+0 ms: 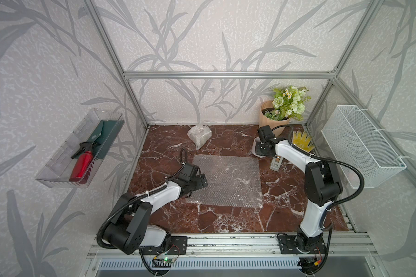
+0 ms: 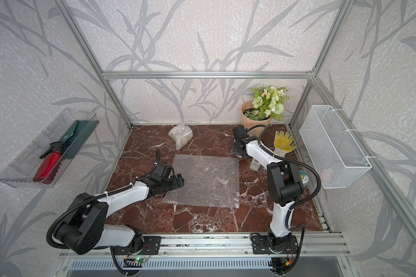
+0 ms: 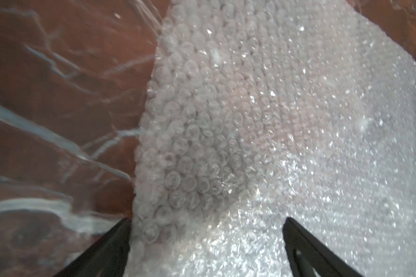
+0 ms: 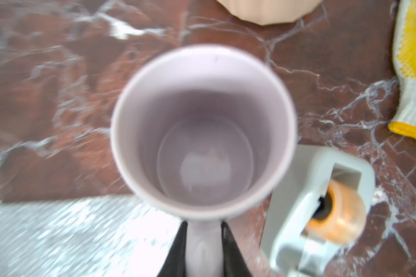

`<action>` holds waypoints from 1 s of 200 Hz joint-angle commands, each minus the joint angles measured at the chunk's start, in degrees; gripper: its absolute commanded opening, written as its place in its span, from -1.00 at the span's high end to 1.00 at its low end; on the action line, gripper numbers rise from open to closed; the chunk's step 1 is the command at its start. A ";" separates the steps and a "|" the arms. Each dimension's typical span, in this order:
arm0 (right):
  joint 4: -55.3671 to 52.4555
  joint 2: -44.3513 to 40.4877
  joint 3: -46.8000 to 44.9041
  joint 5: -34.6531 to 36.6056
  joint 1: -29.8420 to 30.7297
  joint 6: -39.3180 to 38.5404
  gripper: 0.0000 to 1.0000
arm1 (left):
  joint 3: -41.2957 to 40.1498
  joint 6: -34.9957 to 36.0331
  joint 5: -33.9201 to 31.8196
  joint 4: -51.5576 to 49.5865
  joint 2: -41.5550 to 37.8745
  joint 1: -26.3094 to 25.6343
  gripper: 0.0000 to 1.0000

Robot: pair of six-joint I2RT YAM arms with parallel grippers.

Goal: Wrap mugs in bubble wrap
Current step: Pick up the mug from the center of the board, then place the mug on the bubble wrap.

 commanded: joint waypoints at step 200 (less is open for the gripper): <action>4.17 -9.39 -8.76 16.23 30.91 17.60 1.00 | -5.21 -6.06 0.68 -8.67 -10.57 -5.76 -0.98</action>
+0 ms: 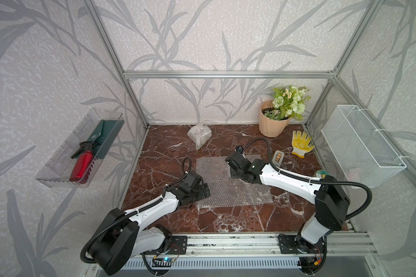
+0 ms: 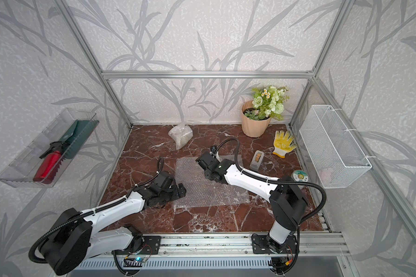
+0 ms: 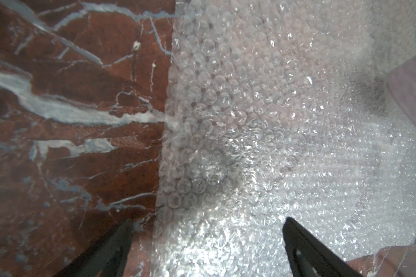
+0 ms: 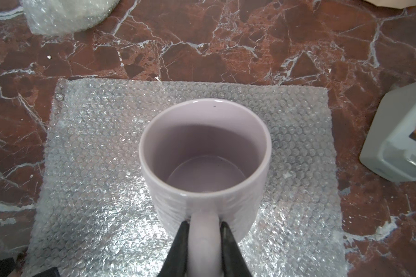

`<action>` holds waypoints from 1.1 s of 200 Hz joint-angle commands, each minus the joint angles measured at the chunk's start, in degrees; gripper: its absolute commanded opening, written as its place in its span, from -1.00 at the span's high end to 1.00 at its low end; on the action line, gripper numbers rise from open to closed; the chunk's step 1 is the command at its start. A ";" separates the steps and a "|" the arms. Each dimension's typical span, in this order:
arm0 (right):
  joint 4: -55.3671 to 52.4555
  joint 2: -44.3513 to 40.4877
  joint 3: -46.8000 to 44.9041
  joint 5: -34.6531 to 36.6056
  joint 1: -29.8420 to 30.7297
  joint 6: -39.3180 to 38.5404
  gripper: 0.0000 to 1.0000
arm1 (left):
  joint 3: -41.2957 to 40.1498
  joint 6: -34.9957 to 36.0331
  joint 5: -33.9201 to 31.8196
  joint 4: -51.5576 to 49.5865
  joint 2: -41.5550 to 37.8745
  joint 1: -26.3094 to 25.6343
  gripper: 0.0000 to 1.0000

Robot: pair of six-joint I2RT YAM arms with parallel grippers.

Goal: Wrap mugs in bubble wrap
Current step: Place the mug on the bubble wrap.

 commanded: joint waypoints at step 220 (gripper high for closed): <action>6.28 -7.77 -8.40 -0.02 9.09 6.21 -0.09 | -0.15 -6.89 -4.67 -7.73 -7.00 -0.11 -0.98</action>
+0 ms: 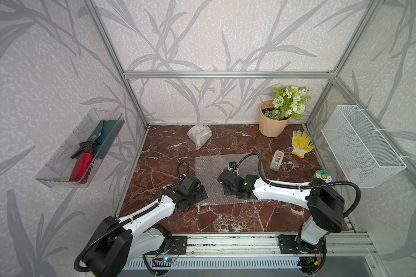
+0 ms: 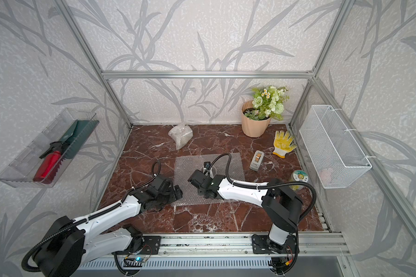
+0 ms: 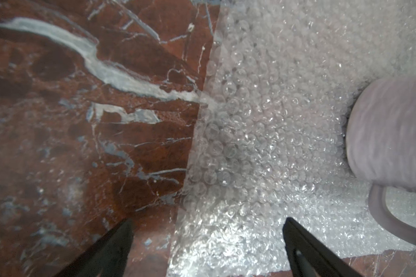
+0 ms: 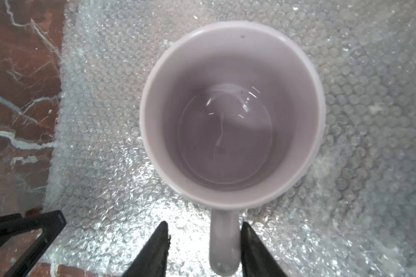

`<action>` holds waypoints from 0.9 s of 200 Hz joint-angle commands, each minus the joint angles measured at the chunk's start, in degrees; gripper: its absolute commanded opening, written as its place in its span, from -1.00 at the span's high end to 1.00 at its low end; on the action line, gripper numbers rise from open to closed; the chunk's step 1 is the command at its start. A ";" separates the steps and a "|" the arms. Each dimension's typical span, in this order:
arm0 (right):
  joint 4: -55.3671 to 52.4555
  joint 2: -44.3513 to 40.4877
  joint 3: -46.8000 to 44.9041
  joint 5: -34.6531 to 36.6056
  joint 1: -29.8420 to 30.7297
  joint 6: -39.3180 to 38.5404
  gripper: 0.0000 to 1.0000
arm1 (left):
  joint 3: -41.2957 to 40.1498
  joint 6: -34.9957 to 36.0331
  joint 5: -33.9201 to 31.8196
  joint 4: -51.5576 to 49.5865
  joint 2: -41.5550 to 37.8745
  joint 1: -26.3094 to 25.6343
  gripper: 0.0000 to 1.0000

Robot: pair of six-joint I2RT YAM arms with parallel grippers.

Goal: Wrap mugs in bubble wrap
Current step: Place the mug on the bubble wrap, then wrap the mug in bubble wrap.

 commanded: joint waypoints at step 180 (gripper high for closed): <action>-18.44 26.32 31.64 -20.79 -44.61 -40.75 0.22 | 40.05 16.54 6.47 -2.61 26.29 -0.32 -0.98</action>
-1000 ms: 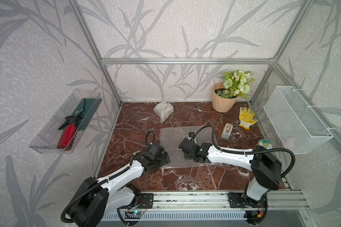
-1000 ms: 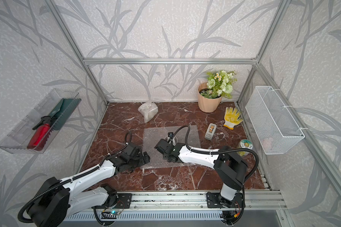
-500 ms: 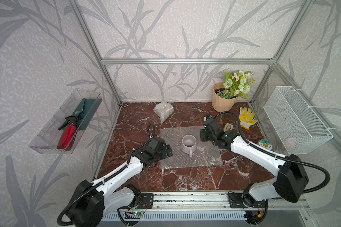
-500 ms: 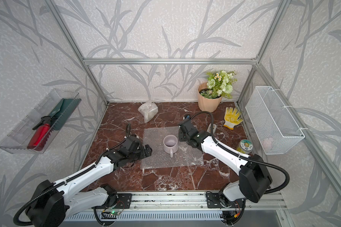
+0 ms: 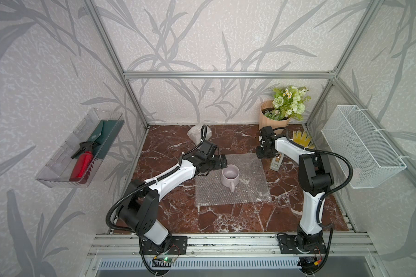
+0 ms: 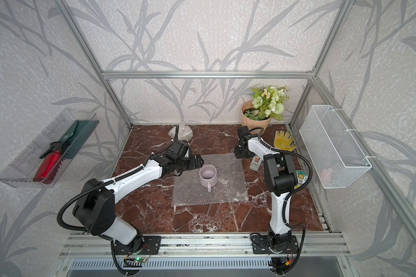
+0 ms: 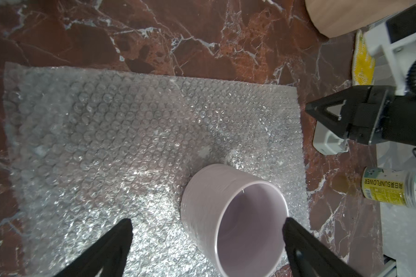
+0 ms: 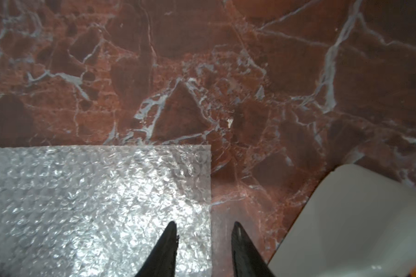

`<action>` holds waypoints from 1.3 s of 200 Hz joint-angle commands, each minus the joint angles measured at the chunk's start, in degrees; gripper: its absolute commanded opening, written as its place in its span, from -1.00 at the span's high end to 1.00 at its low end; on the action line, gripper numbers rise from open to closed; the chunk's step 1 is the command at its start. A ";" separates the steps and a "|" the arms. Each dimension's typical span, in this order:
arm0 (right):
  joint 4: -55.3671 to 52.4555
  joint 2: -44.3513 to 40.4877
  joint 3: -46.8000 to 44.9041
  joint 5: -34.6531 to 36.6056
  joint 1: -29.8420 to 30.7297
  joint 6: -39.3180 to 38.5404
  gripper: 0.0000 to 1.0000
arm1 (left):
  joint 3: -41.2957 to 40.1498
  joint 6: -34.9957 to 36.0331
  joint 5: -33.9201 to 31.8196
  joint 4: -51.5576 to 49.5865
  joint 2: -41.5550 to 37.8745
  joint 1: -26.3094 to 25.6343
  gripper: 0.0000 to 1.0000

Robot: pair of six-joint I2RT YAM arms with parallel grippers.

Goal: Wrap mugs in bubble wrap
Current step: Wrap the mug in bubble wrap.

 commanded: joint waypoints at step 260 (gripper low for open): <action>0.04 -8.60 -2.29 -10.72 3.76 -2.50 1.00 | -3.41 0.18 1.64 -1.58 -3.58 0.13 -0.98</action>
